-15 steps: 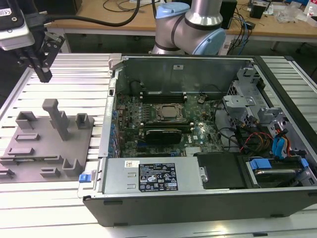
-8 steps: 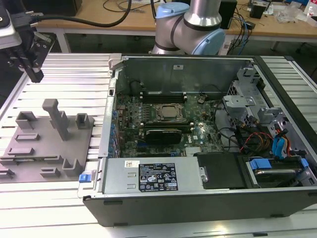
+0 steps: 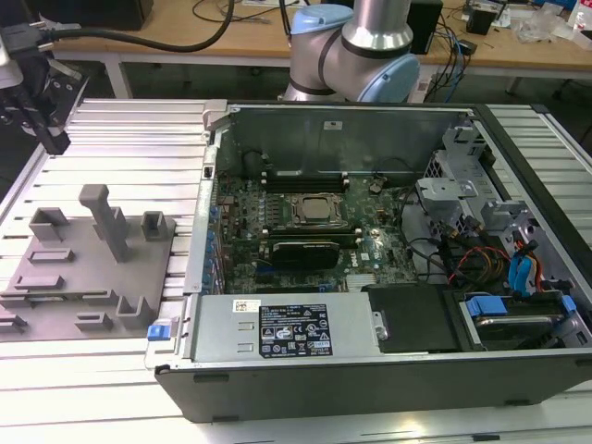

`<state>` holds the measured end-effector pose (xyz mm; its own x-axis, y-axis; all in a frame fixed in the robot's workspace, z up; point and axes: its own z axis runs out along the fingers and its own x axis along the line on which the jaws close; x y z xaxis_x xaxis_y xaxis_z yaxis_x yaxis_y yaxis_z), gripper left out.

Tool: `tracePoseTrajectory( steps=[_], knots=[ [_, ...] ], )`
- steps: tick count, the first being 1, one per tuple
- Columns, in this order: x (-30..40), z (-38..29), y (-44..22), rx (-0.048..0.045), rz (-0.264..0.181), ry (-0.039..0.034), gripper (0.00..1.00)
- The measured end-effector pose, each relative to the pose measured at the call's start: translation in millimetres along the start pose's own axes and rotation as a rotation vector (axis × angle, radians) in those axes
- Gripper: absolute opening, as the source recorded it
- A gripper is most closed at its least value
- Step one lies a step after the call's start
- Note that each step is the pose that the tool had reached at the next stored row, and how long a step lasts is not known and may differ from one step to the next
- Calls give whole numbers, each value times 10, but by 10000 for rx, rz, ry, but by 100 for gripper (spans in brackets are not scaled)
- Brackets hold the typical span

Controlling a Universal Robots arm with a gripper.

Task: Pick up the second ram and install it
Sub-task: 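Reach for the second ram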

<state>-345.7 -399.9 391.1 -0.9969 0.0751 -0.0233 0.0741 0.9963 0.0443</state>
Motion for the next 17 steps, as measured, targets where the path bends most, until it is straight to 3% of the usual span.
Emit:
tracePoseTrajectory(
  steps=[3, 8, 17],
  knots=[
    [18, -1, -37, 0, 1, 0, 11],
    [40, -4, -158, 0, 1, 0, 11],
    [57, -3, -272, 0, 1, -1, 11]
  ],
)
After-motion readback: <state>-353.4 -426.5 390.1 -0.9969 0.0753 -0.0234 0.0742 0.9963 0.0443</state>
